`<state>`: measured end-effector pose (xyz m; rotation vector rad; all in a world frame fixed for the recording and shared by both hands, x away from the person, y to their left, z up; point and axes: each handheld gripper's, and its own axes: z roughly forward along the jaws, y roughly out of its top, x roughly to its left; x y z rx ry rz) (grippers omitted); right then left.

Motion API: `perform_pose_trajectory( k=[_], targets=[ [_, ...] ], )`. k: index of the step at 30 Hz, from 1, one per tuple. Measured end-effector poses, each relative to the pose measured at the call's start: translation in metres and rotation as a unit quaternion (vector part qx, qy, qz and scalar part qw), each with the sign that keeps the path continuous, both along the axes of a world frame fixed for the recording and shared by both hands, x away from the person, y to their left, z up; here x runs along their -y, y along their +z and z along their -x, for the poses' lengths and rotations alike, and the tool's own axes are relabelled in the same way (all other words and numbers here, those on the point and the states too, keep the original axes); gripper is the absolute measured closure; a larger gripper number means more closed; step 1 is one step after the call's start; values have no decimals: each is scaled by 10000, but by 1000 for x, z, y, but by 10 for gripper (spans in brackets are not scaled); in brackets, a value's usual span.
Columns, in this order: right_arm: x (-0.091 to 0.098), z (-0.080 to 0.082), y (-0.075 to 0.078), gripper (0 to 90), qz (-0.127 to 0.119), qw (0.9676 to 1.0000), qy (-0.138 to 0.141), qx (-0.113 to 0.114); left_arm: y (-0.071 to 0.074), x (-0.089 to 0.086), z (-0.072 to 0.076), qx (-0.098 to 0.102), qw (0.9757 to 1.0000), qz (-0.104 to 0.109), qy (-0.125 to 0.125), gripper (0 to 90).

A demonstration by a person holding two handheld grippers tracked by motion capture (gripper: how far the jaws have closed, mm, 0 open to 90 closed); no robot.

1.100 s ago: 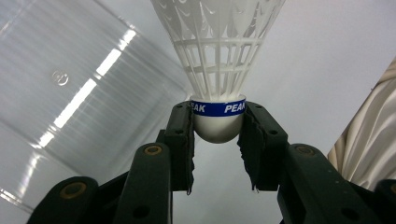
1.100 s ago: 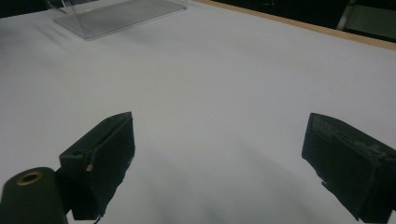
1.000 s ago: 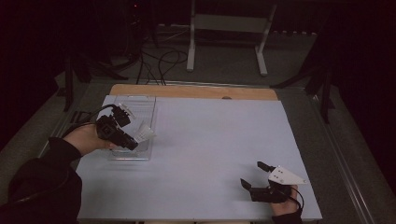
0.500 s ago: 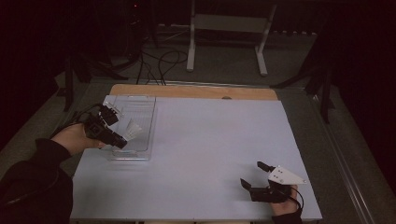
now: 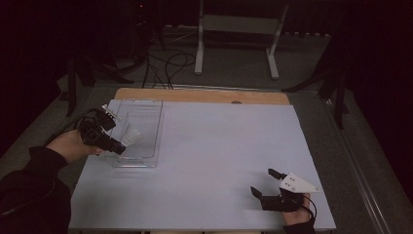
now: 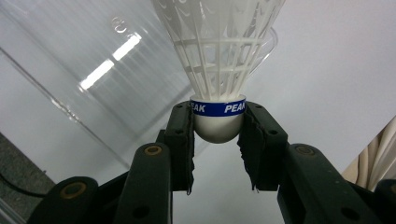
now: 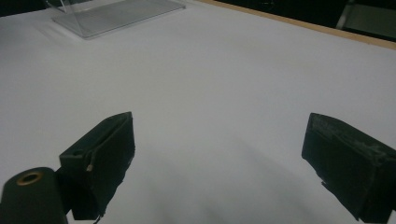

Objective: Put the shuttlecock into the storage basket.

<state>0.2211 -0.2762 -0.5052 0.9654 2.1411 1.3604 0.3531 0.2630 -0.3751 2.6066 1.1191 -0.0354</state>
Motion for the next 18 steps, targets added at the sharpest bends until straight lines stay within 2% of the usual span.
perform_pose_trajectory(
  k=[11, 18],
  targets=[
    [-1, 0, 0, 96, 6, 10000, 4, -5, 0, -8, -5, 49, 9993, -123, 355, 666],
    [0, 0, 0, 96, 2, 10000, 2, -19, -1, -10, -9, 119, 9969, -155, 767, 666]
  ],
)
